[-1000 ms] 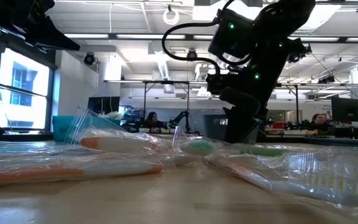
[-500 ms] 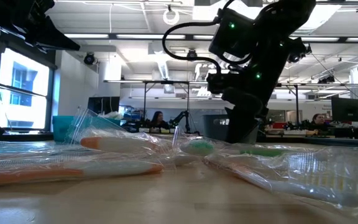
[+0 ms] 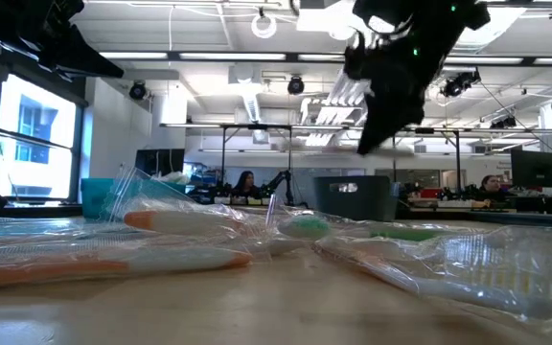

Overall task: Pick & Place Toothbrushes
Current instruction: Put the orange toothbrush into the dark gray bin

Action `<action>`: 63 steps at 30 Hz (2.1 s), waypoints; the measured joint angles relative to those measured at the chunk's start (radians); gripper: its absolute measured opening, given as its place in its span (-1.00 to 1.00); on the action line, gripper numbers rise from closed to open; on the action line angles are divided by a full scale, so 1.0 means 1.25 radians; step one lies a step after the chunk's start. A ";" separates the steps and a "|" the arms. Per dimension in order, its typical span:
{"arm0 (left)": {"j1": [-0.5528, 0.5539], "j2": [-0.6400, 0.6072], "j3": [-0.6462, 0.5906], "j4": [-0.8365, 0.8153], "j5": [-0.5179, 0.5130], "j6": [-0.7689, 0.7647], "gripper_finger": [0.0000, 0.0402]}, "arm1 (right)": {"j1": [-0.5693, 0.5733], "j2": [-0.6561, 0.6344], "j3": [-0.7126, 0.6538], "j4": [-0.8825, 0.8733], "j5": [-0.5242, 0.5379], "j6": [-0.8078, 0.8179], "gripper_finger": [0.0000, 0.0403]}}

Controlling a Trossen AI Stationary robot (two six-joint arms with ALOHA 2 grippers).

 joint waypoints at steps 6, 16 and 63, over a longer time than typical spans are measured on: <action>0.000 0.000 0.000 0.006 -0.005 0.000 -0.98 | -0.035 -0.135 0.000 -0.034 0.123 0.042 -0.93; 0.000 0.000 0.000 0.006 -0.006 0.000 -0.98 | -0.099 -0.261 0.000 -0.052 0.231 0.104 -0.92; 0.000 0.000 0.000 0.006 -0.008 0.000 -0.98 | -0.219 -0.059 -0.298 0.686 0.366 0.222 -0.92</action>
